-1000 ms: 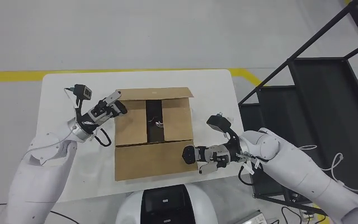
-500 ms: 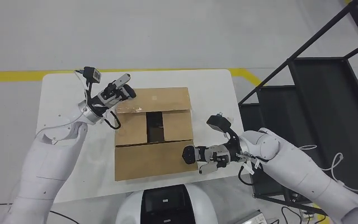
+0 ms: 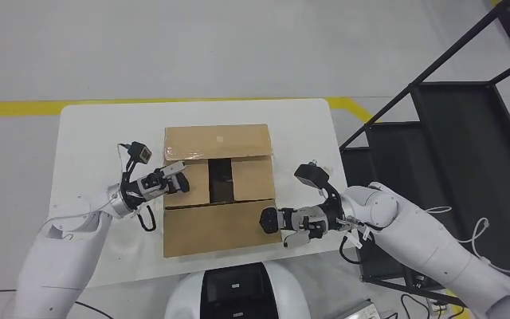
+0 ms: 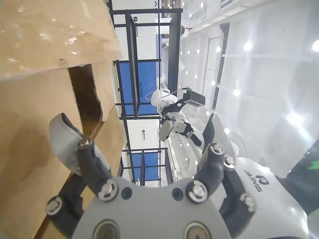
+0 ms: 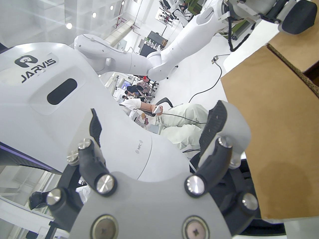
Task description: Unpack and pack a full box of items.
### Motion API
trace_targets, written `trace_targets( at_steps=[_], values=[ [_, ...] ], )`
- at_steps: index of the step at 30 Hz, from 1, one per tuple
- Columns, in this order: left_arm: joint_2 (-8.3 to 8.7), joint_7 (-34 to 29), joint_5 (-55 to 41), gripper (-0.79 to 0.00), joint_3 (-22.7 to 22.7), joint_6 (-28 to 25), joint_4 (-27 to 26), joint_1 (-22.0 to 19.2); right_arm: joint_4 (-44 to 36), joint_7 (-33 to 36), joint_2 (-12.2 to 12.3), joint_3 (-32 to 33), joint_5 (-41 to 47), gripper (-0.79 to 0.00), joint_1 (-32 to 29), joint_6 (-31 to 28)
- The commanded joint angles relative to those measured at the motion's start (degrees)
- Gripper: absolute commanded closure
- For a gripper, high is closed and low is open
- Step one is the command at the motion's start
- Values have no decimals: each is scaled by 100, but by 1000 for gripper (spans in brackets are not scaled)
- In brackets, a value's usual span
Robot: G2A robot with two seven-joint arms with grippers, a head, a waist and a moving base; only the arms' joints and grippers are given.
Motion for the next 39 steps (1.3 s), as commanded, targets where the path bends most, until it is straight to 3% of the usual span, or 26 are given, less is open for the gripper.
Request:
trace_targets(
  at_steps=[1,12,18,24,39],
  values=[
    [-2,291,32,-785,-44,120,-1,48,0,0,0,0,0,-785,0,0],
    [-187,481,-719,-785,358,-236,567,-626,0,0,0,0,0,-785,0,0],
    [-366,1123,-1038,-785,678,-549,1052,-1145,0,0,0,0,0,-785,0,0],
    [-543,1198,-1474,-785,952,-786,1588,-1718,0,0,0,0,0,-785,0,0],
    [-1075,2320,-764,-785,1990,-455,3440,-3353,0,0,0,0,0,-785,0,0]
  ],
)
